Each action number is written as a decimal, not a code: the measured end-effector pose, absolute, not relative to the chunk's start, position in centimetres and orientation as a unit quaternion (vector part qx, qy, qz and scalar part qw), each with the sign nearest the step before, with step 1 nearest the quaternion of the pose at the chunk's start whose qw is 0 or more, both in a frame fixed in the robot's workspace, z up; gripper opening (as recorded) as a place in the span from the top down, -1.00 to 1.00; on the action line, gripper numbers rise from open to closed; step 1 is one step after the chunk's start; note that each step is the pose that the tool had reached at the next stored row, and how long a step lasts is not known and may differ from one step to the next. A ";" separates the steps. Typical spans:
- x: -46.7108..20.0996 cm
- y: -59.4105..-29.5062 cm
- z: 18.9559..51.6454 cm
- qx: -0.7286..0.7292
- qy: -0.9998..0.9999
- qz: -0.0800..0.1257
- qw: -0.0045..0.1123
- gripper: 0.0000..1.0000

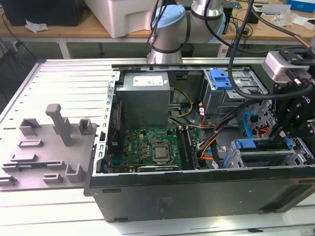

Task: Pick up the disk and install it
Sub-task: 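Insert the first disk wire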

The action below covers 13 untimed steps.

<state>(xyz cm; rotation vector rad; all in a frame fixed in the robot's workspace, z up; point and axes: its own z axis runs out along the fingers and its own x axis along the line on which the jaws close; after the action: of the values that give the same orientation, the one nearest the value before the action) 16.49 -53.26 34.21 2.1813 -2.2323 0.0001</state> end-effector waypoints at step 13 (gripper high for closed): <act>16.5 -53.3 34.6 0.699 -0.715 0.000 0.010 0.67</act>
<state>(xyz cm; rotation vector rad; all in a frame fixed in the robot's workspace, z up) 16.48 -53.26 34.59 2.1819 -2.2321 -0.0003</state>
